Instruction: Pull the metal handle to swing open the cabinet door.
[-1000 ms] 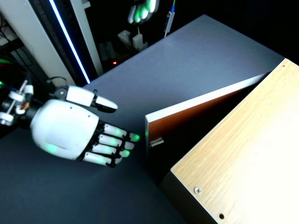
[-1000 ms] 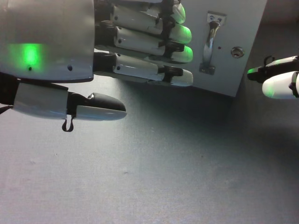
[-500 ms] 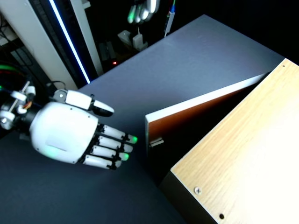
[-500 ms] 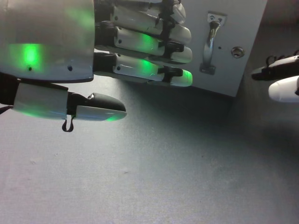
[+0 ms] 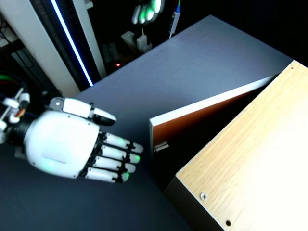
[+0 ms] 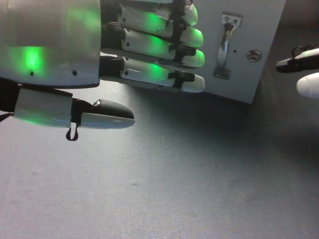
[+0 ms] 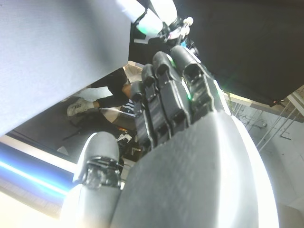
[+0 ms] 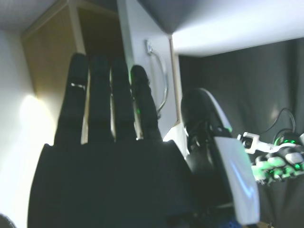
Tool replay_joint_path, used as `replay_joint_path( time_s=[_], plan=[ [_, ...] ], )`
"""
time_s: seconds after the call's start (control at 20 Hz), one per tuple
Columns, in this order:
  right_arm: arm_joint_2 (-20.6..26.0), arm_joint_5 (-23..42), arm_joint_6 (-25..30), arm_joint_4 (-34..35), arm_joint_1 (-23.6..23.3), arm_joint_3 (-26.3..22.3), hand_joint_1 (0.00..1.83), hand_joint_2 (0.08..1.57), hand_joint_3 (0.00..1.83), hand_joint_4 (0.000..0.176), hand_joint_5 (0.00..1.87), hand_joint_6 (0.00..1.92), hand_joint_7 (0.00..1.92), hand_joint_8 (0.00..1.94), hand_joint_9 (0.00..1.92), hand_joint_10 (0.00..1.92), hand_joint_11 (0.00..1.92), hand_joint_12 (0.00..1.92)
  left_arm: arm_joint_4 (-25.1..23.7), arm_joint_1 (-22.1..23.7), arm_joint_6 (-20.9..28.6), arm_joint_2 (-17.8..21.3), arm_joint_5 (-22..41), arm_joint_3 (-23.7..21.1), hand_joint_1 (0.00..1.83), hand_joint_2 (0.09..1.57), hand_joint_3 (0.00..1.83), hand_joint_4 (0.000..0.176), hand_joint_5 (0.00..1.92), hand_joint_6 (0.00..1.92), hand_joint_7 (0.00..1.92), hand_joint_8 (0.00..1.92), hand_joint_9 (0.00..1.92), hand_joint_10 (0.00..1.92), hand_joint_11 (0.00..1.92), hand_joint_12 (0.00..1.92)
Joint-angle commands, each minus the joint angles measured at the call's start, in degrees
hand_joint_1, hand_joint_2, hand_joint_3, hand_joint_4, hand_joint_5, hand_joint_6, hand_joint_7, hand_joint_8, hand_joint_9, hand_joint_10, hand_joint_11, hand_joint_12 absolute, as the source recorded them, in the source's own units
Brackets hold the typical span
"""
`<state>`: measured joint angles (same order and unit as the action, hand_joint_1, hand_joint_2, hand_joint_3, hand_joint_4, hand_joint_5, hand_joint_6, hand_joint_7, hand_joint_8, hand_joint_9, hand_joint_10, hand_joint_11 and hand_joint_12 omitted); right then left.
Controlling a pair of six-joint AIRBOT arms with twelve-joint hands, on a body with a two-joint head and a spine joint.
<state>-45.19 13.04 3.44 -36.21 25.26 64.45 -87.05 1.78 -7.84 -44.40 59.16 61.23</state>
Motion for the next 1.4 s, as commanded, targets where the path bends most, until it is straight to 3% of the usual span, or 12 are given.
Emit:
replay_joint_path(
  time_s=[0.0,0.45,0.6,1.1,1.35],
  plan=[
    [0.5,4.9,1.5,0.6,-0.3,0.7,0.0,1.57,0.07,0.0,0.27,0.0,0.28,0.0,0.26,0.0,0.0,0.69,5.3,0.4,-0.4,0.5,1.3,-0.2,0.0,1.57,0.07,0.0,0.42,0.0,0.43,0.0,0.39,0.0,0.01,0.85],
    [-0.6,4.8,6.1,-0.4,-0.2,3.7,0.0,1.57,0.06,0.0,0.27,0.0,0.29,0.0,0.26,0.0,0.0,0.71,5.3,0.4,-0.4,0.5,1.3,-0.2,0.0,1.57,0.08,0.0,0.42,0.0,0.43,0.0,0.39,0.0,0.02,0.85],
    [-0.6,4.8,10.8,-0.1,-0.2,5.2,0.0,1.57,0.06,0.0,0.26,0.0,0.29,0.0,0.26,0.0,0.0,0.69,5.3,0.4,-0.4,0.5,1.3,-0.2,0.0,1.57,0.07,0.0,0.42,0.0,0.43,0.0,0.39,0.0,0.02,0.85],
    [-4.0,4.1,10.9,12.6,-2.6,6.3,0.0,1.57,0.07,0.0,0.26,0.0,0.27,0.0,0.25,0.0,0.0,0.66,5.3,0.4,-0.4,0.5,1.3,-0.2,0.0,1.57,0.08,0.0,0.42,0.0,0.42,0.0,0.39,0.0,0.04,0.86],
    [-5.0,4.2,10.9,15.7,-3.4,6.1,0.0,1.57,0.06,0.0,0.25,0.0,0.27,0.0,0.25,0.0,0.0,0.67,5.3,0.4,-0.4,0.5,1.3,-0.2,0.0,1.57,0.07,0.0,0.42,0.0,0.43,0.0,0.39,0.0,0.02,0.84]
  ],
)
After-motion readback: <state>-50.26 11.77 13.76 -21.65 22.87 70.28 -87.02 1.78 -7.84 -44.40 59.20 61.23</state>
